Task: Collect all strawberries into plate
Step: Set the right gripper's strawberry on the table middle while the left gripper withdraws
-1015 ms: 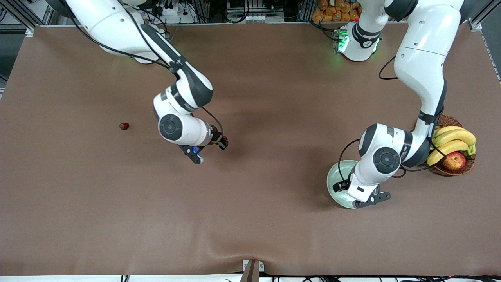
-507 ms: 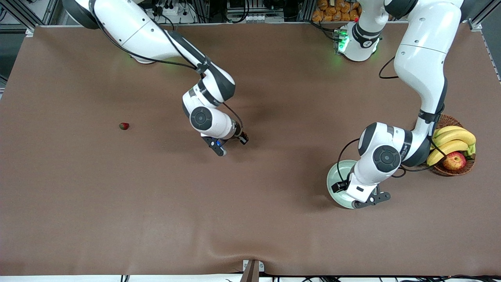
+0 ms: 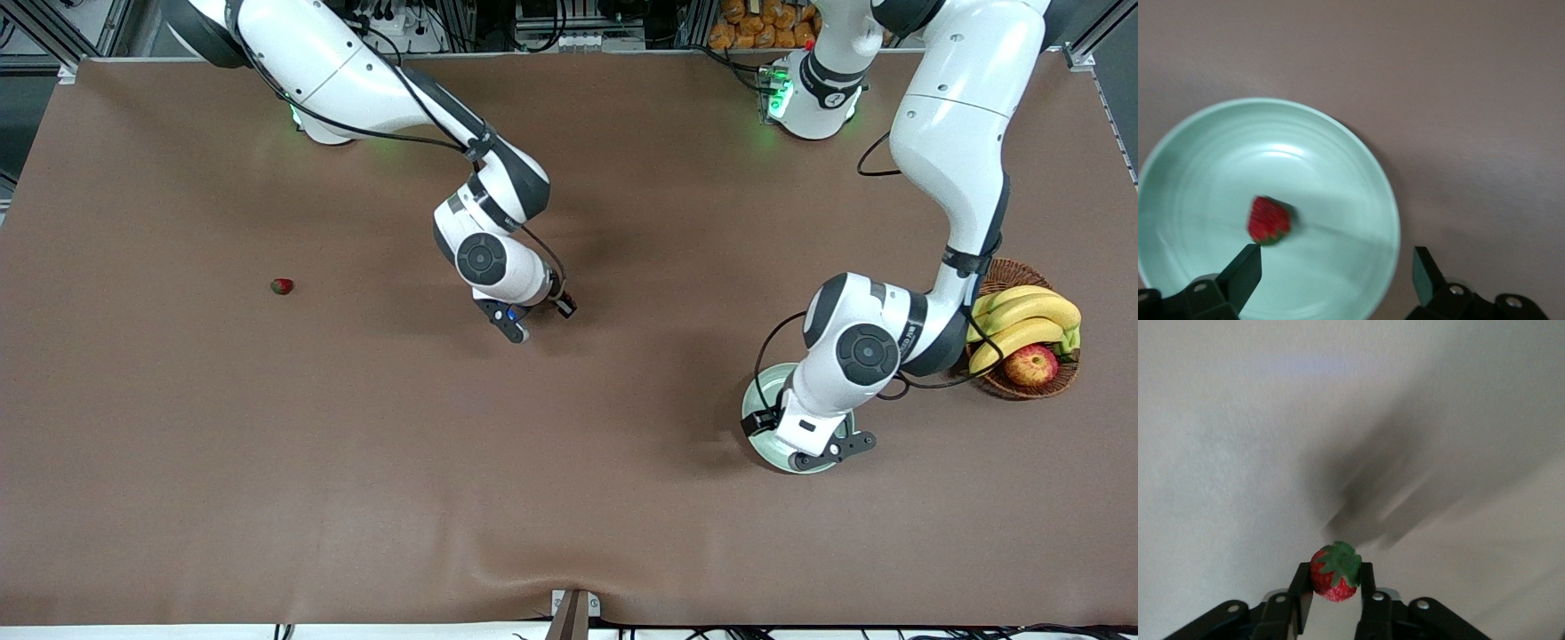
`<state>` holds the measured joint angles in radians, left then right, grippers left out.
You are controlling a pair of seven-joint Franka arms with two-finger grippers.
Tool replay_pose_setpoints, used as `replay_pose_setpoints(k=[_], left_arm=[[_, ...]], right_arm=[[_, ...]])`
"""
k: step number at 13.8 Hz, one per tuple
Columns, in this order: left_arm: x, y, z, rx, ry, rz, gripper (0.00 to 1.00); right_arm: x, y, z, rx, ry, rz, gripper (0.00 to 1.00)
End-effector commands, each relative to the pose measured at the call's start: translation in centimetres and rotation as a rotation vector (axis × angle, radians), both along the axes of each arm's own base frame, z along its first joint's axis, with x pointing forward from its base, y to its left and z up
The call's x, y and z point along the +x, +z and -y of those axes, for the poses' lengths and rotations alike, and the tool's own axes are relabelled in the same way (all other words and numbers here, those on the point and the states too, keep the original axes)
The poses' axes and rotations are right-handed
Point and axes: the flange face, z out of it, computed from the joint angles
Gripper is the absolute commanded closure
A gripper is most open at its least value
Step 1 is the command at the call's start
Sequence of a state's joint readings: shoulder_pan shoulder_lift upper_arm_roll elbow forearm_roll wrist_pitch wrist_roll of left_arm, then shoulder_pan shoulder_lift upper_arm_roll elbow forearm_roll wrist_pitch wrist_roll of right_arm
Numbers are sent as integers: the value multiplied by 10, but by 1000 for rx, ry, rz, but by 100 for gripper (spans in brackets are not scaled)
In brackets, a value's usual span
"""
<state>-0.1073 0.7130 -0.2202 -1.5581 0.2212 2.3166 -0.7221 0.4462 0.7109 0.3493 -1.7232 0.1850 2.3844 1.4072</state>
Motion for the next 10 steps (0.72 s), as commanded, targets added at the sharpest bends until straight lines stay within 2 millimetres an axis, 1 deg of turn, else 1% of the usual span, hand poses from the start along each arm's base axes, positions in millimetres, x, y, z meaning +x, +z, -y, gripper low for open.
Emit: replay_pose_setpoints(k=[1,2,3,4,5,6,8,10], left_arm=[[-11,17,25,-3,31,18,0],[-13,19,31,-8,41,17,0],[-16,22,42,-22,46,18,0],[-18,23,47,-29,55,17,0],[-20,23,51,-32,62,15,0],[-23,24,61,-40,61,13,0],[-33,22,81,-43,76,7,0],[-44,22,105,-47,85,5,0]], right_arm=[[0,1,-2,-5,-40,-9,1],[5,4,2,-5,-45,-8,0],[15,8,14,-11,-59,-16,0],[25,11,28,-23,-70,-34,0],[32,19,33,-29,-69,-47,0],[42,33,40,-30,-69,-47,0],[74,56,78,-30,-78,-65,0],[89,68,107,-30,-38,-85,0]])
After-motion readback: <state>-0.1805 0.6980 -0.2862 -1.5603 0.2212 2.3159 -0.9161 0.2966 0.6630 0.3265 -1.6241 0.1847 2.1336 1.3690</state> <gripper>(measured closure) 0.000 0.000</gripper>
